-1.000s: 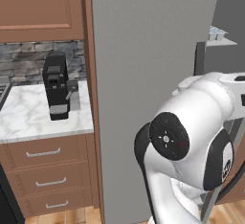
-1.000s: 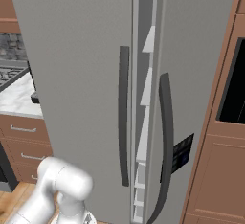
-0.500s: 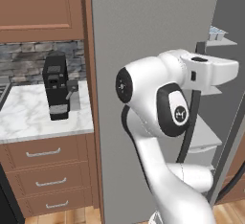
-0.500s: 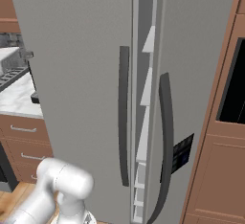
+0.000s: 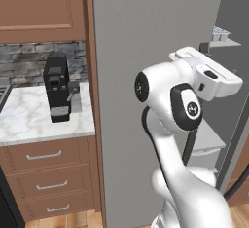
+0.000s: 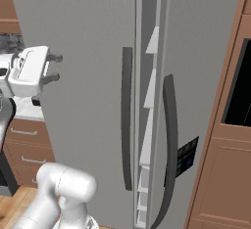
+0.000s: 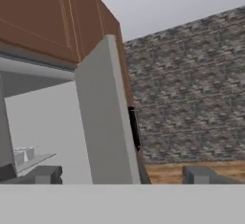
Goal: Open the freezer door, pick up the ice cube tray from the freezer, and place it on the dining counter.
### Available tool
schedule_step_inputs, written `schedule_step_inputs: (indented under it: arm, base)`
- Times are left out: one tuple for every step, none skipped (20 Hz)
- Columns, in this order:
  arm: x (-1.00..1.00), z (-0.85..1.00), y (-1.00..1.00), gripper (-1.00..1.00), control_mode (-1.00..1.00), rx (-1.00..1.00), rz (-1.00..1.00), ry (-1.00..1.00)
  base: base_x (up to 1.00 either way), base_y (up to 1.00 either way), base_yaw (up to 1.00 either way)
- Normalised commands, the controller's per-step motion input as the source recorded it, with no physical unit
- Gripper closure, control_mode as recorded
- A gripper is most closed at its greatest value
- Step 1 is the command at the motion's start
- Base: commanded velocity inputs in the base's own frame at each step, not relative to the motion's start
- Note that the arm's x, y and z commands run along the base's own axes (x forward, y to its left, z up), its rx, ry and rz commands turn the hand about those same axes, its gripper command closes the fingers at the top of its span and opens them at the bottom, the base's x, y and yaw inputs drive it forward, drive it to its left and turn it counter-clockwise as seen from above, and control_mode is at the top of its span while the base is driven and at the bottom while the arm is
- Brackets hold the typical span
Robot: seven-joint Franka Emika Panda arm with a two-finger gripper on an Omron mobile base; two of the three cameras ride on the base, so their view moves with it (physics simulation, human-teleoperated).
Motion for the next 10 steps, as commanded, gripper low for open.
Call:
schedule_step_inputs:
  arm:
    - [0.0, -0.03, -0.49, -1.0, -1.0, 0.23, -0.01, -0.26]
    - [0.0, 0.0, -0.25, -1.0, -1.0, 0.19, -0.03, -0.14]
    - [0.0, 0.0, -0.16, -1.0, -1.0, 0.15, -0.02, -0.05]
    - [0.06, 0.0, -0.21, -1.0, -1.0, 0.05, 0.0, -0.01]
    - [0.09, 0.0, -0.21, -1.0, -1.0, 0.0, 0.0, 0.0]
    - [0.15, 0.03, -0.04, -1.0, -1.0, 0.0, 0.0, 0.0]
    - [0.16, 0.09, 0.0, -1.0, -1.0, 0.0, 0.0, 0.0]
    - [0.11, 0.09, 0.0, -1.0, -1.0, 0.0, -0.02, 0.0]
    - [0.08, 0.01, -0.01, -1.0, -1.0, 0.0, -0.01, 0.0]
    - [0.08, 0.0, -0.19, -1.0, -1.0, 0.0, 0.0, 0.0]
  base:
    - [0.0, 0.0, 0.0]
    - [0.0, 0.0, 0.0]
    - [0.0, 0.0, 0.0]
    - [0.0, 0.0, 0.0]
    - [0.0, 0.0, 0.0]
    - [0.0, 0.0, 0.0]
    - [0.0, 0.0, 0.0]
    - [0.0, 0.0, 0.0]
    - [0.0, 0.0, 0.0]
    - [0.0, 0.0, 0.0]
